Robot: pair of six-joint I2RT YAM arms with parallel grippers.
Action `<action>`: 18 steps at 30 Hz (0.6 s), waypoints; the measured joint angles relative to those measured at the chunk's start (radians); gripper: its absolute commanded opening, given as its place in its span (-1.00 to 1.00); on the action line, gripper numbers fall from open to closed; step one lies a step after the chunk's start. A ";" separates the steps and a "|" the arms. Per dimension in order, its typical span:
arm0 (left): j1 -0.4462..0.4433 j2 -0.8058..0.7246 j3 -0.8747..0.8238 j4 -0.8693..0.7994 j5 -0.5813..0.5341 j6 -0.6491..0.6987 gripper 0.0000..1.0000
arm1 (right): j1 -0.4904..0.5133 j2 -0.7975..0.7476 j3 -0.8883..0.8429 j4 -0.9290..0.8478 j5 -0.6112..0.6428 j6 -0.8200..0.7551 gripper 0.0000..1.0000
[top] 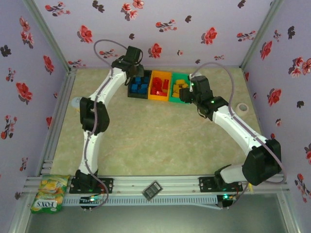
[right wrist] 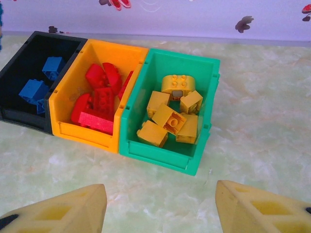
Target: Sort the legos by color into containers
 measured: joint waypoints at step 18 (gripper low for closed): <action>0.002 0.043 0.048 -0.034 0.016 0.039 0.47 | 0.000 0.013 0.002 -0.016 0.000 0.001 0.27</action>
